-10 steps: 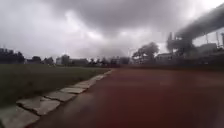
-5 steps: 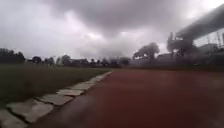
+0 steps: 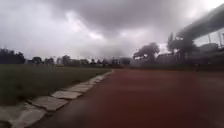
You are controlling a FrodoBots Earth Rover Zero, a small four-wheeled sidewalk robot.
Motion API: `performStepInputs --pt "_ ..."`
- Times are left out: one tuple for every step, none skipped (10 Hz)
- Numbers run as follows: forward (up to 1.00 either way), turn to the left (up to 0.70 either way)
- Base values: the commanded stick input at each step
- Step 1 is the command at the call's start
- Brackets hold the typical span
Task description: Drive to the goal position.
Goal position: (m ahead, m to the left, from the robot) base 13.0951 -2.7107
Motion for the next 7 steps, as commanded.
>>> performStepInputs --pt "0.50 0.00" --pt "0.50 0.00" --pt "0.50 -0.25" --pt "0.50 -0.43" --pt "0.50 -0.49" --pt "0.50 -0.50" --pt "0.50 -0.50"
